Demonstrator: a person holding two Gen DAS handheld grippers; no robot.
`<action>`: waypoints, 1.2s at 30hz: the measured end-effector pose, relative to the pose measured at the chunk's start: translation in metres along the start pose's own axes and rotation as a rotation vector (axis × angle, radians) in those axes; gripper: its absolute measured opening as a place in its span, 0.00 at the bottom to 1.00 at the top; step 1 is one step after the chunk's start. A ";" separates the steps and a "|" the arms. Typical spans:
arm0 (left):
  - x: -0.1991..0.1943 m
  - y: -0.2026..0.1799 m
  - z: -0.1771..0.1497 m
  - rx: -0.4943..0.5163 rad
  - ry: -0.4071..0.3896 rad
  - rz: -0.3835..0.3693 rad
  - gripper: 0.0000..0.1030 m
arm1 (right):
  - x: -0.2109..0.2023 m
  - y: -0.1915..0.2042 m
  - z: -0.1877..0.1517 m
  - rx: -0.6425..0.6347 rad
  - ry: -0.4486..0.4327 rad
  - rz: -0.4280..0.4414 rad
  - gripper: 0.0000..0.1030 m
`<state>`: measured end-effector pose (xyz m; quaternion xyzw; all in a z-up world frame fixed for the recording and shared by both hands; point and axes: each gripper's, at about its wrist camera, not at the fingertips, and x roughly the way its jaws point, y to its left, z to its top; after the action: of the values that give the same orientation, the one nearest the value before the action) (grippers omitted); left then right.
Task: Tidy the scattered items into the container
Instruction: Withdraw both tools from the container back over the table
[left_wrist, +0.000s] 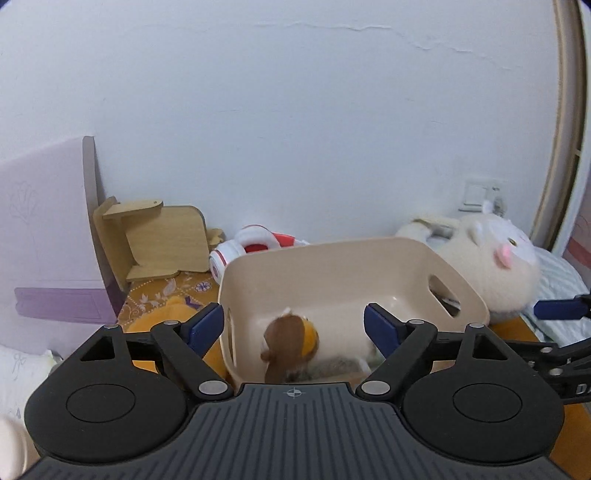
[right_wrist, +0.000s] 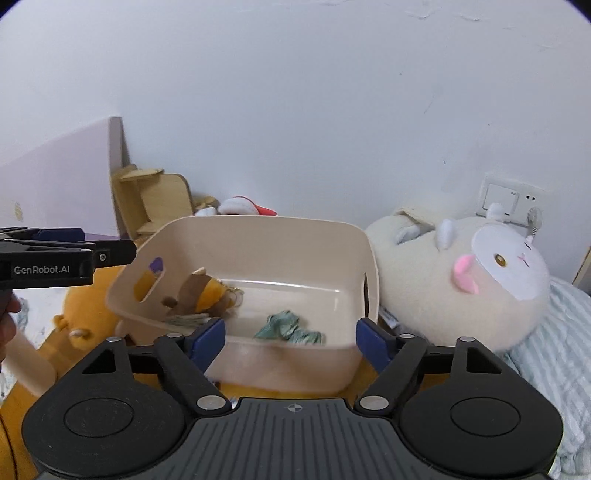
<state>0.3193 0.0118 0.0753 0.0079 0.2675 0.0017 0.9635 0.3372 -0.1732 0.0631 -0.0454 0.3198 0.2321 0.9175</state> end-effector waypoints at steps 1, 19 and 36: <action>-0.007 0.000 -0.004 0.003 0.000 -0.009 0.82 | -0.007 -0.001 -0.005 0.002 -0.007 0.004 0.86; -0.084 -0.028 -0.107 0.127 0.004 -0.049 0.85 | -0.087 -0.027 -0.094 0.037 -0.034 -0.050 1.00; -0.071 -0.045 -0.175 0.155 0.094 -0.128 0.85 | -0.071 -0.010 -0.170 0.012 0.041 -0.067 1.00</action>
<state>0.1684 -0.0312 -0.0385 0.0652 0.3116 -0.0802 0.9446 0.1964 -0.2493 -0.0289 -0.0553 0.3382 0.1983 0.9183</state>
